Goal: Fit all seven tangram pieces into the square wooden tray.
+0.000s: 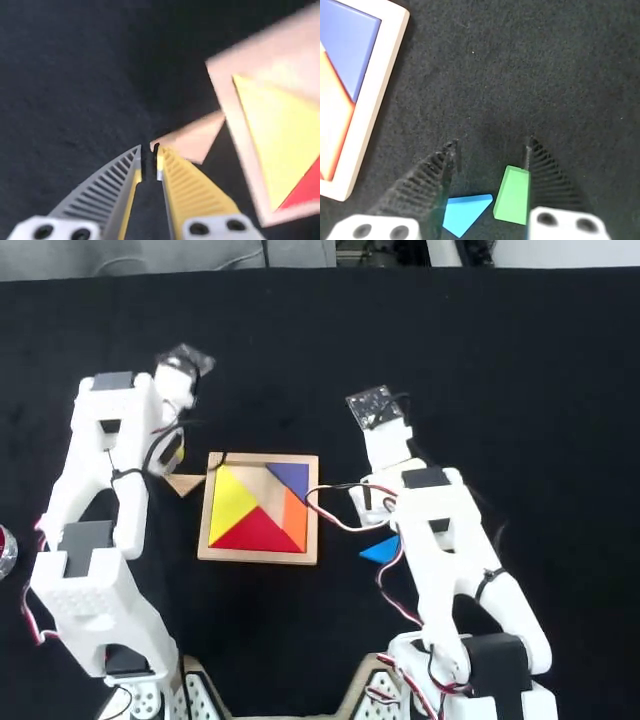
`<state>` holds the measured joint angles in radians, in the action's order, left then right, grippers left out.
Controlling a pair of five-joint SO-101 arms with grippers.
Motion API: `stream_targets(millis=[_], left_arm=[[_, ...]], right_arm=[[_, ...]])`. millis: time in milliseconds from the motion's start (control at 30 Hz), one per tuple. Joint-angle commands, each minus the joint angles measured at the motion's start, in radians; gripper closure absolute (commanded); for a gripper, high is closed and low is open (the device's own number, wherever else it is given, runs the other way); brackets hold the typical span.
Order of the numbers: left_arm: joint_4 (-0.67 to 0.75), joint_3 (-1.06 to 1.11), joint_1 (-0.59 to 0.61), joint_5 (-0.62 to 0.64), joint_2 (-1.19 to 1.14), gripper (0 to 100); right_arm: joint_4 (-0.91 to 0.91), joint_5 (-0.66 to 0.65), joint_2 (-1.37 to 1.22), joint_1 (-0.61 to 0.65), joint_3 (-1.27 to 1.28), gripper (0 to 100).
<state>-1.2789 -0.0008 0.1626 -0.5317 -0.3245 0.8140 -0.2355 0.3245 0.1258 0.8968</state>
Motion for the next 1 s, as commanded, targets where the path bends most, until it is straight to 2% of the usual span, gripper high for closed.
stream_targets(millis=[0, 167, 367, 533, 833, 967], left_arm=[[0.038, -0.054, -0.076, 0.161, -0.009, 93], [0.083, -0.002, -0.168, 0.172, -0.078, 93], [0.071, 0.007, -0.171, 0.153, -0.11, 93], [-0.1, 0.024, -0.173, -0.031, -0.109, 93], [-0.269, 0.019, -0.039, -0.193, -0.109, 93], [-0.333, 0.005, 0.039, -0.221, -0.052, 93]], right_arm=[[-0.011, -0.009, 0.004, 0.014, -0.005, 79.4], [-0.011, -0.009, 0.002, 0.014, -0.005, 79.4], [-0.009, -0.011, 0.004, 0.014, -0.005, 79.4], [-0.009, -0.011, 0.004, 0.014, -0.007, 79.4], [-0.009, -0.011, 0.004, 0.014, -0.007, 79.4], [-0.009, -0.011, 0.004, 0.014, -0.007, 79.4]])
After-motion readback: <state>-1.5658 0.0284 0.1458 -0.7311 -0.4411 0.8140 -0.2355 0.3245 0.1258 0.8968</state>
